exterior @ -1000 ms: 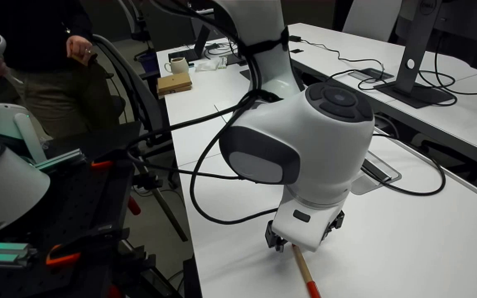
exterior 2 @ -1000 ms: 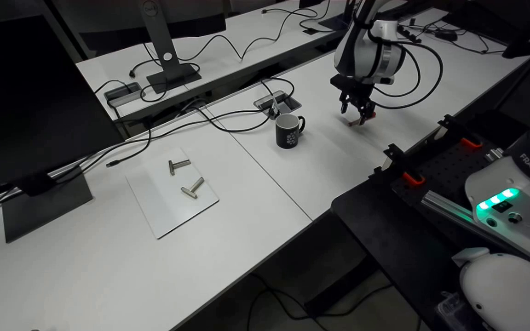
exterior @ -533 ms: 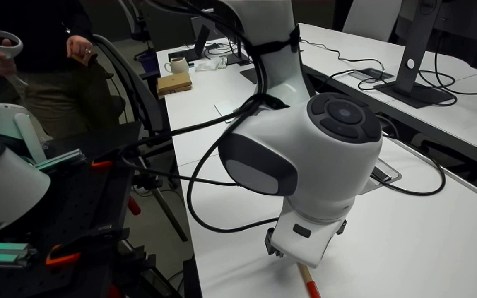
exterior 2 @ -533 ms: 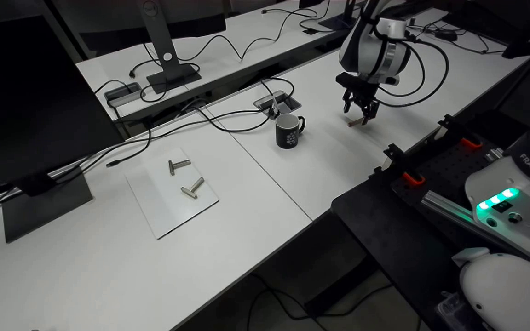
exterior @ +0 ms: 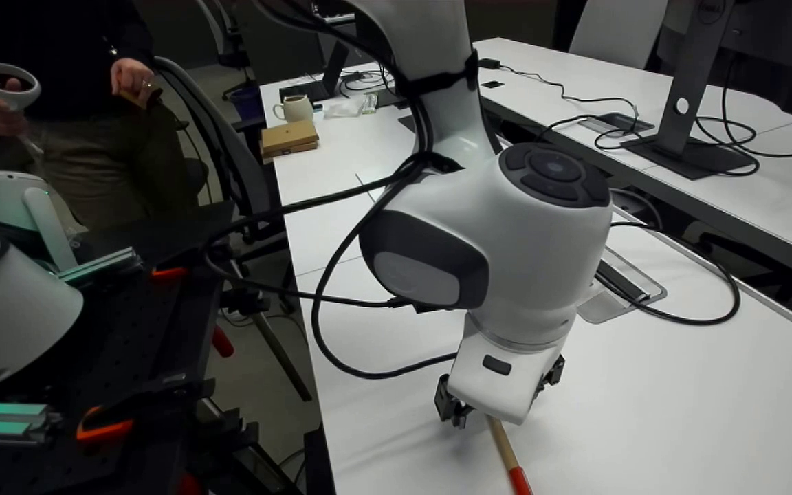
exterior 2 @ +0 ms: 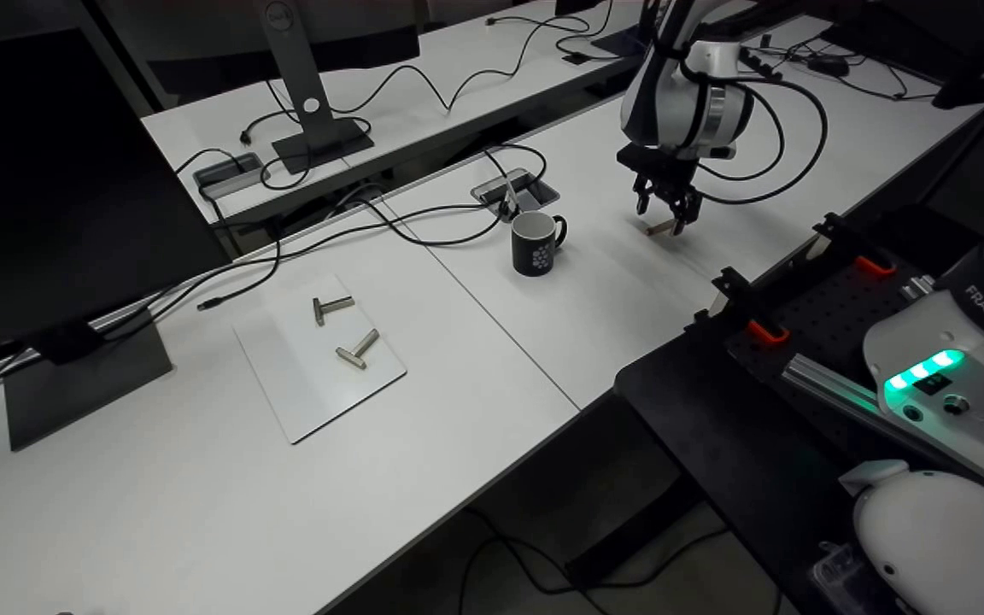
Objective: Put the sharpie in the mug
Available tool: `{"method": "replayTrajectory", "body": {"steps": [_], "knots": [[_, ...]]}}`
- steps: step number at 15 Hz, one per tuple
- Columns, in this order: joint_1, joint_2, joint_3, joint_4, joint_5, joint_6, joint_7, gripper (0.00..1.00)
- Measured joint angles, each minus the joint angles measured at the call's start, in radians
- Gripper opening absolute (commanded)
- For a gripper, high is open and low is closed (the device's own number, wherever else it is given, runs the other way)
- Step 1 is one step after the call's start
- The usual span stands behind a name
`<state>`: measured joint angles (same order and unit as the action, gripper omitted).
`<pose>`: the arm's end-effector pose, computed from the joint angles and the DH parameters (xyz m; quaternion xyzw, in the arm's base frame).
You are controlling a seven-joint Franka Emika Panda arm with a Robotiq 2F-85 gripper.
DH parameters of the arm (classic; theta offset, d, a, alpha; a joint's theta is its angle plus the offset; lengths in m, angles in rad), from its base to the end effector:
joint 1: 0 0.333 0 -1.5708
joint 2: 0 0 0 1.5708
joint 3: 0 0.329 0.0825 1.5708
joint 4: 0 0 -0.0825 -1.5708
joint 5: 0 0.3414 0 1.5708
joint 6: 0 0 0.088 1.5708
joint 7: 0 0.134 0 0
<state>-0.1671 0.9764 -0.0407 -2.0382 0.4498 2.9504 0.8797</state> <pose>0.5007 -0.1353 -0.0182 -0.7262 0.6867 0.0322 0.0086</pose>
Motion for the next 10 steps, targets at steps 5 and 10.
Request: {"method": "replayTrajectory", "body": {"steps": [5,10], "knots": [[0.015,0.015,-0.022,0.003,0.004,-0.004,0.012,0.95],[0.01,0.025,-0.025,0.01,0.016,-0.015,0.013,0.64]]}}
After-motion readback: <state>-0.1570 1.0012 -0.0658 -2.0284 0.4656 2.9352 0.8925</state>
